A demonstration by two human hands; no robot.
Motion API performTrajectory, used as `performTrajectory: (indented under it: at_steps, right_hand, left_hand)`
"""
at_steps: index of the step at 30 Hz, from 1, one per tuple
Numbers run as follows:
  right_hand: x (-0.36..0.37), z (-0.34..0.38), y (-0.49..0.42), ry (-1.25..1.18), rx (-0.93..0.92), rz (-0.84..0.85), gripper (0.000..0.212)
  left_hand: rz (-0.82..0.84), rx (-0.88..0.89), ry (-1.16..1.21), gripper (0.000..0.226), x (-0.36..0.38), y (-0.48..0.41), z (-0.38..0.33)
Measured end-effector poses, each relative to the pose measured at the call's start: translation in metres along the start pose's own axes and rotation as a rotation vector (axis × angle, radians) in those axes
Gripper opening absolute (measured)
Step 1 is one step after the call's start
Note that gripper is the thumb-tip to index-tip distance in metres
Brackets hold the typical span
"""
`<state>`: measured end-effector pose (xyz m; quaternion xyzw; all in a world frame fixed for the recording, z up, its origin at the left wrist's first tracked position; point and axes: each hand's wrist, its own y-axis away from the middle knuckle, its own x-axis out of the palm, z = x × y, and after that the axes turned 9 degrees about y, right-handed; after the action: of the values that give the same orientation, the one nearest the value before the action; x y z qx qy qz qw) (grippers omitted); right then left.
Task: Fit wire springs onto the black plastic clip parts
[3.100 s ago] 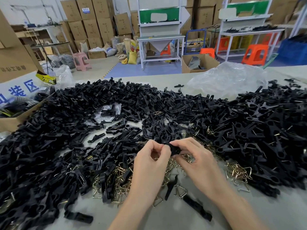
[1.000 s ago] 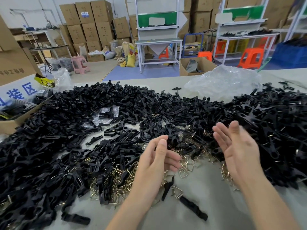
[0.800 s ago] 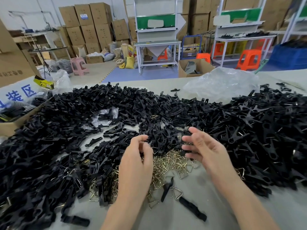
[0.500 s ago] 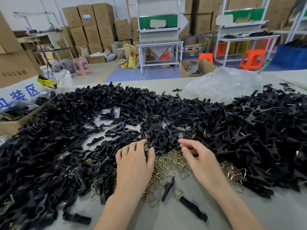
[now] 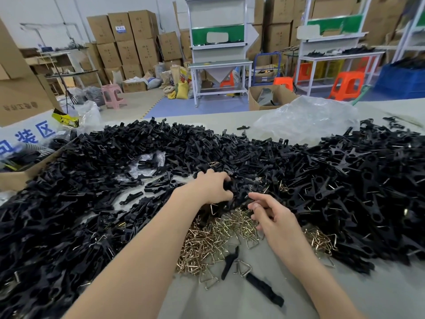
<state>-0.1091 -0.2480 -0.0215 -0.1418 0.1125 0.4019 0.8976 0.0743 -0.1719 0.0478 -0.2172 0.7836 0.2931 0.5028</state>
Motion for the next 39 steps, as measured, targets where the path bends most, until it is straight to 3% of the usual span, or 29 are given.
performTrajectory:
  at_steps: [6, 9, 14, 18, 23, 27, 34, 39]
  right_hand:
    - [-0.001, 0.001, 0.002, 0.070, -0.028, 0.011, 0.030]
    - [-0.002, 0.002, 0.003, 0.096, -0.035, 0.015, 0.028]
    - [-0.001, 0.007, 0.008, 0.126, -0.047, 0.025, 0.028]
    - [-0.001, 0.015, 0.013, 0.162, -0.079, -0.015, 0.033]
    - [0.000, 0.016, 0.015, 0.197, -0.088, -0.030, 0.031]
    - [0.001, 0.019, 0.014, 0.200, -0.128, -0.018, 0.034]
    - [0.007, 0.025, 0.015, 0.228, -0.147, 0.051, 0.040]
    - [0.009, 0.033, 0.015, 0.027, -0.158, 0.106, 0.022]
  left_hand:
    - [-0.212, 0.180, -0.024, 0.024, 0.013, 0.024, 0.019]
    - [-0.302, 0.189, 0.031, 0.017, 0.009, 0.041, 0.040]
    - [-0.571, 0.151, 0.264, 0.020, -0.001, 0.071, 0.059]
    - [-0.739, 0.141, 0.234, 0.032, 0.012, 0.095, 0.057]
    - [-0.892, 0.189, 0.320, 0.024, 0.047, 0.115, 0.046]
    - [-0.943, 0.186, 0.446, 0.033, 0.055, 0.122, 0.045]
    - [-1.005, 0.204, 0.377, 0.027, 0.049, 0.123, 0.050]
    - [-0.970, 0.318, 0.270, 0.028, 0.047, 0.129, 0.035]
